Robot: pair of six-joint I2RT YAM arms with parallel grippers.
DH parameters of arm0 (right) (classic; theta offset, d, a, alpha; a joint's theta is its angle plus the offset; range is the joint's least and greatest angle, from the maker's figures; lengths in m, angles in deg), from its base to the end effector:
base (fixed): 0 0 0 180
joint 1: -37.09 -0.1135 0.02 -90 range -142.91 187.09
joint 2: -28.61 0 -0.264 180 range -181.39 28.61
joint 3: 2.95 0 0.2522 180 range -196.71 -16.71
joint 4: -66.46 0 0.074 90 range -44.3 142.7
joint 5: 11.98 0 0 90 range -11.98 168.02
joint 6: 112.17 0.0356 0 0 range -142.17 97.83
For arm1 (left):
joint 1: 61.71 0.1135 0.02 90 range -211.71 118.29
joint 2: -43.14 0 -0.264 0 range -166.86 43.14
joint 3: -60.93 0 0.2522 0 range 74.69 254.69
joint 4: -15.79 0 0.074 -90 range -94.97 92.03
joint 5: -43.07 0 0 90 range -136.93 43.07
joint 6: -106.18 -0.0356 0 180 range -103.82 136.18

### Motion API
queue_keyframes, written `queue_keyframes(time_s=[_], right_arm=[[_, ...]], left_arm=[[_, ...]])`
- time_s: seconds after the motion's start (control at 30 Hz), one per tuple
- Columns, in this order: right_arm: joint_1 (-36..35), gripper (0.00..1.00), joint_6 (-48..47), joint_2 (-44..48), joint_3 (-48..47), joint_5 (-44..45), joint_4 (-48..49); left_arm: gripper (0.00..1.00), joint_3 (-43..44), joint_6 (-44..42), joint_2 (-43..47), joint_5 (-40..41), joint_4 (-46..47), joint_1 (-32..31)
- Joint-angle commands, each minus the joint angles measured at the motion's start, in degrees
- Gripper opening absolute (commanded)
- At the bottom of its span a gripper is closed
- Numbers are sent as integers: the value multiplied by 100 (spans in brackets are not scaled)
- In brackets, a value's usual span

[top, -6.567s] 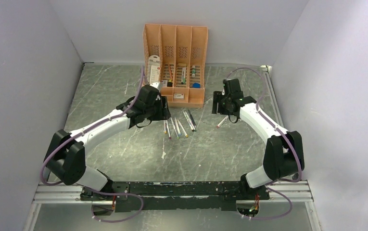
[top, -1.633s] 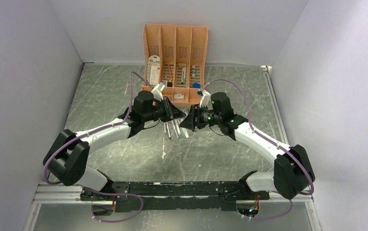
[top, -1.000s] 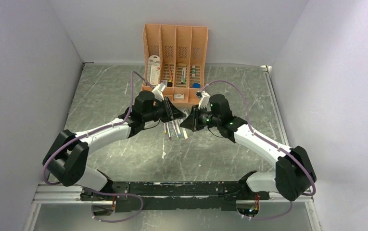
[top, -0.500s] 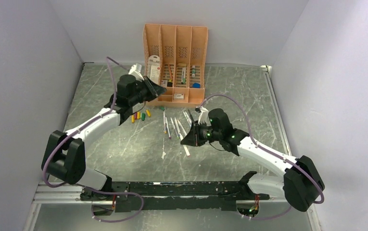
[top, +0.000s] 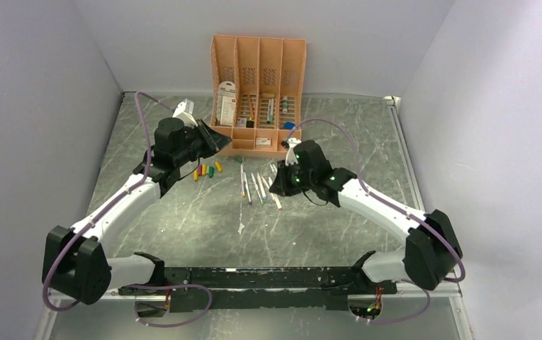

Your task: Open the pen caps

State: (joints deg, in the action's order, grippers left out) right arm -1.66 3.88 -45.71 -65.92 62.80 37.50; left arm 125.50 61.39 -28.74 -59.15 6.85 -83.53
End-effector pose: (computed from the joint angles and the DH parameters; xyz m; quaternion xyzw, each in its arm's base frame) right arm 0.2114 0.1816 0.2479 -0.1548 0.8878 0.3246 0.2872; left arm 0.2687 -0.1157 0.3019 -0.0987 0.7918 -0.4004 0.4504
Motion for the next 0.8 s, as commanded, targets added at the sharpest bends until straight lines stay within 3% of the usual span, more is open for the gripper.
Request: queue_keyframes(time_s=[0.0, 0.27, 0.77], right_arm=[[-15, 0, -553, -589, -700, 1328, -699], [43, 0, -817, -1711, -1452, 2281, -889], [77, 0, -943, -2759, -1773, 2087, -514]], left_arm=[[13, -141, -208, 368, 76, -468, 38], [13, -357, -254, 726, 72, -790, 38], [13, -455, -267, 728, 87, -824, 38]])
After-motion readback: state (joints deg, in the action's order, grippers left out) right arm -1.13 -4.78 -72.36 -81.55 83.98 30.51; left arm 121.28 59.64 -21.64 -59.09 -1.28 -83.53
